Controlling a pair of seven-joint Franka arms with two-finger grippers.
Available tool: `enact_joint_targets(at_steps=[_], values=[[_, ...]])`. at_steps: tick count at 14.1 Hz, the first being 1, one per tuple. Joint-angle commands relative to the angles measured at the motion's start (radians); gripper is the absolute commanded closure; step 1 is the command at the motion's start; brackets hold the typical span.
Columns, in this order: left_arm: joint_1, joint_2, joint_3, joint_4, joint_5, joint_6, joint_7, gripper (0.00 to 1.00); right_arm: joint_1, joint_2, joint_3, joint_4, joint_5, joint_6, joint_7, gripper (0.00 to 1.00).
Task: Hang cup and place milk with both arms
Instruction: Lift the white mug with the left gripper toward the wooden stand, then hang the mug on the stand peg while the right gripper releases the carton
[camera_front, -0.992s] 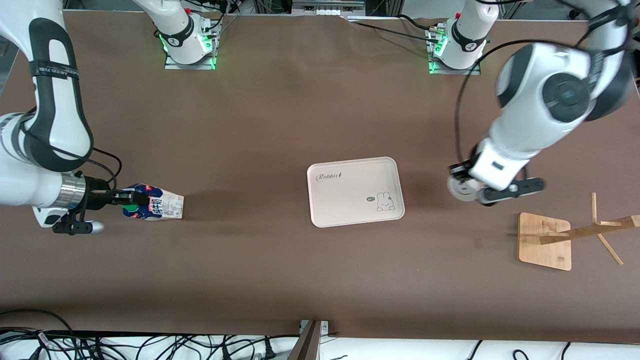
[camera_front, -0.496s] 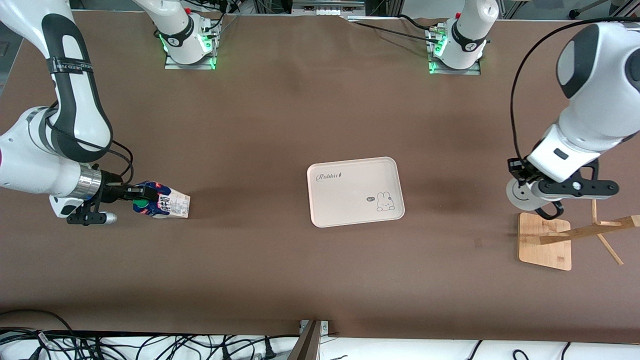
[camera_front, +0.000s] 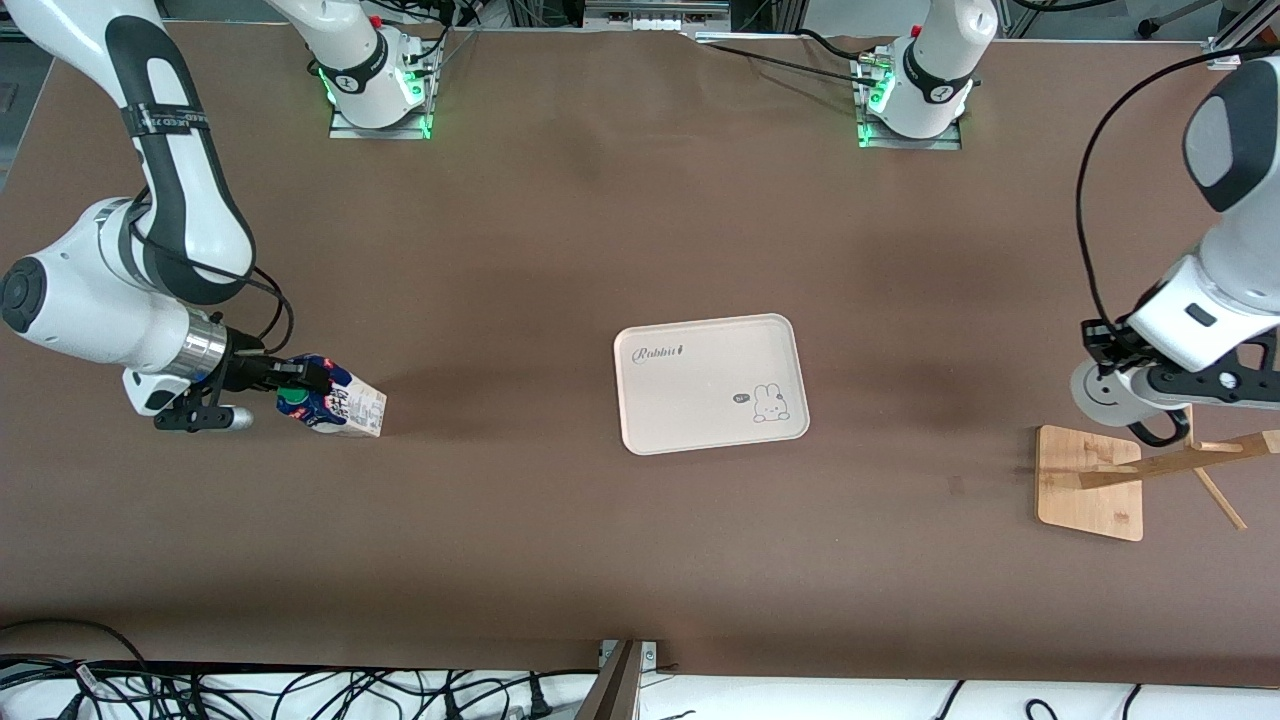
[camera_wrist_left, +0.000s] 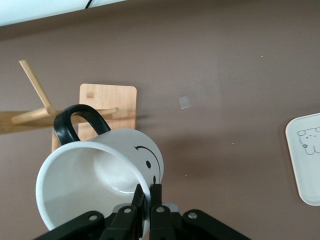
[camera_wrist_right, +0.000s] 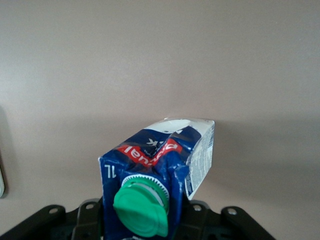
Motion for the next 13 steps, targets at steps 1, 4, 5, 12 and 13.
enact_joint_targets(at_steps=[1, 4, 5, 12, 13], values=[[0.017, 0.042, 0.0, 0.067, 0.011, 0.009, 0.071, 1.0, -0.002, -0.031, 0.007, -0.032, -0.012, 0.018, -0.01, 0.0], [0.033, 0.047, 0.0, 0.067, 0.011, 0.023, 0.111, 1.0, -0.004, -0.059, 0.002, 0.004, -0.01, -0.077, -0.004, 0.0], [0.034, 0.047, 0.002, 0.067, 0.013, 0.023, 0.112, 1.0, -0.004, -0.068, -0.002, 0.033, -0.012, -0.134, 0.0, 0.0], [0.048, 0.062, 0.044, 0.062, 0.011, 0.052, 0.201, 1.0, -0.001, -0.067, -0.035, 0.411, -0.231, -0.548, 0.074, 0.0], [0.046, 0.067, 0.055, 0.061, 0.011, 0.052, 0.223, 1.0, 0.005, -0.064, -0.032, 0.454, -0.29, -0.579, 0.072, 0.0]])
